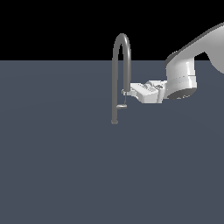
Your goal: Turn on the faucet by rotating a designated handle.
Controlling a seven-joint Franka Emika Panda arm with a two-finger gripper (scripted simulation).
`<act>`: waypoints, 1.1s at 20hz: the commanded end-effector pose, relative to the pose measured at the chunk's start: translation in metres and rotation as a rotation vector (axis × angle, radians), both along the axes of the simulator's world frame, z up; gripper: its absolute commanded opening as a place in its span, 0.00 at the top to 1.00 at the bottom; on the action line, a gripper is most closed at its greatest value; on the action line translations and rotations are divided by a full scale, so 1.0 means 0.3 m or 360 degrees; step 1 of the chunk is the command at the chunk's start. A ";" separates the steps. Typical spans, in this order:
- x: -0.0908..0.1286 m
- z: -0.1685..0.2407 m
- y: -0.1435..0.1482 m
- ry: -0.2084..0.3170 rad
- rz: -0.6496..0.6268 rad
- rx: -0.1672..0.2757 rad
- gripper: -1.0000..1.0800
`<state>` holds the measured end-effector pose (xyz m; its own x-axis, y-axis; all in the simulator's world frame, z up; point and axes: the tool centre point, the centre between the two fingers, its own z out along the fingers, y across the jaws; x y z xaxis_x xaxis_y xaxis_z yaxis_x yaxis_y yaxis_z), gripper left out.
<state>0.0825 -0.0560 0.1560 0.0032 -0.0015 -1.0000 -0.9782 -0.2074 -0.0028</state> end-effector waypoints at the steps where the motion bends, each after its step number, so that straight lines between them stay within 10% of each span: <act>1: -0.018 -0.002 -0.005 0.0003 0.0005 0.0002 1.00; 22: -0.151 -0.042 -0.033 -0.0001 0.0006 0.0003 1.00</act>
